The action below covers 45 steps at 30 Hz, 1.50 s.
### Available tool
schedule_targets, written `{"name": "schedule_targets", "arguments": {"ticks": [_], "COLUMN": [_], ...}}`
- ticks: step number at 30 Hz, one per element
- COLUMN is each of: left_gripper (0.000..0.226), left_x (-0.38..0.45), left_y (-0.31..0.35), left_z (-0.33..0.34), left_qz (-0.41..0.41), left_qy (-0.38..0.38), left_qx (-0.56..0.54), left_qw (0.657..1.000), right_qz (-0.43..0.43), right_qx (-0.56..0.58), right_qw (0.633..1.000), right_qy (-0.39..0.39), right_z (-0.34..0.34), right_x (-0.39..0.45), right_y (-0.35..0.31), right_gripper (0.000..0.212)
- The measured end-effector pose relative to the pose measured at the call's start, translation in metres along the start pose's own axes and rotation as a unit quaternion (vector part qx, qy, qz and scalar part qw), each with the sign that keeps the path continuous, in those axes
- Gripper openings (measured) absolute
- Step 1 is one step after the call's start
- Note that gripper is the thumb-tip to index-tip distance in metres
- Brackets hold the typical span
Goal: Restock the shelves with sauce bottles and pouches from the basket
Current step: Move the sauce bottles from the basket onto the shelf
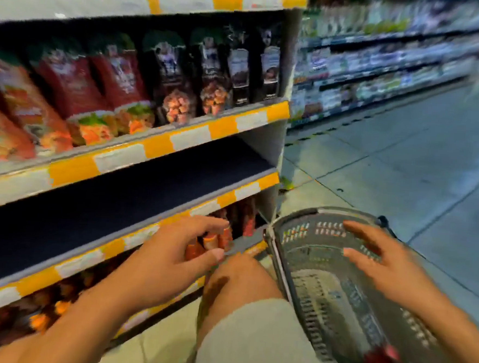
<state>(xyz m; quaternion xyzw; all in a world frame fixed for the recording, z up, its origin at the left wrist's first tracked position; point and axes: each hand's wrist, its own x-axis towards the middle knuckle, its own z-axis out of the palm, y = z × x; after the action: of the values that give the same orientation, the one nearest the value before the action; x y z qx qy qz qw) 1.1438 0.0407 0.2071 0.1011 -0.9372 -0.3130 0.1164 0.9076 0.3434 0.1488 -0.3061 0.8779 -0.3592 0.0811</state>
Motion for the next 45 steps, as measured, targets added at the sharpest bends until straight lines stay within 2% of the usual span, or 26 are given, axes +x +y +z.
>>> {"name": "schedule_targets", "arguments": {"ticks": [5, 9, 15, 17, 18, 20, 22, 25, 27, 29, 31, 32, 35, 39, 43, 45], "left_gripper": [0.042, 0.046, 0.036, 0.031, 0.029, 0.026, 0.023, 0.018, 0.029, 0.034, 0.039, 0.042, 0.048, 0.044, 0.048, 0.053], "left_x": [0.072, 0.112, 0.130, 0.133, 0.135, 0.136, 0.136, 0.126, 0.115, 0.103, 0.095, 0.093, 0.093, 0.098, 0.096, 0.095], "left_y": [0.049, 0.084, 0.115, 0.114, 0.113, 0.107, 0.097, 0.078, 0.067, 0.059, 0.055, 0.055, 0.054, 0.051, 0.045, 0.040], "left_z": [0.085, 0.169, 0.283, 0.314, 0.329, 0.361, 0.391, 0.430, 0.448, 0.461, 0.469, 0.471, 0.475, 0.486, 0.498, 0.502], "left_qz": [0.069, 0.141, 0.192, 0.184, 0.173, 0.127, 0.059, 0.008, -0.001, -0.003, 0.003, 0.005, 0.011, 0.020, 0.000, -0.028], "left_qy": [-0.130, -0.250, -0.403, -0.427, -0.436, -0.453, -0.472, -0.519, -0.550, -0.598, -0.647, -0.656, -0.657, -0.657, -0.707, -0.714], "left_qx": [0.028, 0.085, 0.156, 0.163, 0.162, 0.165, 0.186, 0.205, 0.221, 0.239, 0.251, 0.253, 0.258, 0.256, 0.243, 0.227], "left_qw": [0.989, 0.954, 0.881, 0.870, 0.868, 0.867, 0.860, 0.830, 0.805, 0.765, 0.719, 0.711, 0.708, 0.709, 0.664, 0.661], "right_qz": [0.121, 0.186, 0.218, 0.231, 0.235, 0.236, 0.242, 0.214, 0.192, 0.183, 0.175, 0.166, 0.131, 0.099, 0.123, 0.137], "right_qx": [-0.054, -0.105, -0.169, -0.169, -0.174, -0.196, -0.231, -0.259, -0.269, -0.258, -0.254, -0.259, -0.288, -0.312, -0.301, -0.296], "right_qw": [0.989, 0.966, 0.914, 0.895, 0.879, 0.836, 0.803, 0.793, 0.785, 0.782, 0.759, 0.744, 0.719, 0.713, 0.704, 0.693], "right_qy": [-0.064, -0.145, -0.297, -0.342, -0.378, -0.456, -0.494, -0.508, -0.524, -0.537, -0.574, -0.594, -0.619, -0.620, -0.631, -0.643], "right_z": [-0.020, -0.017, 0.021, 0.036, 0.044, 0.057, 0.070, 0.080, 0.084, 0.087, 0.091, 0.093, 0.104, 0.117, 0.120, 0.120], "right_x": [-0.022, -0.034, -0.031, -0.027, -0.024, -0.020, -0.018, -0.015, -0.013, -0.011, -0.012, -0.012, -0.017, -0.021, -0.020, -0.019], "right_y": [0.093, 0.160, 0.225, 0.237, 0.242, 0.252, 0.262, 0.273, 0.276, 0.276, 0.275, 0.276, 0.283, 0.294, 0.296, 0.294], "right_gripper": [0.060, 0.063, 0.038, 0.020, 0.019, 0.026, 0.030, 0.025, 0.028, 0.031, 0.034, 0.035, 0.037, 0.053, 0.059, 0.059]}}
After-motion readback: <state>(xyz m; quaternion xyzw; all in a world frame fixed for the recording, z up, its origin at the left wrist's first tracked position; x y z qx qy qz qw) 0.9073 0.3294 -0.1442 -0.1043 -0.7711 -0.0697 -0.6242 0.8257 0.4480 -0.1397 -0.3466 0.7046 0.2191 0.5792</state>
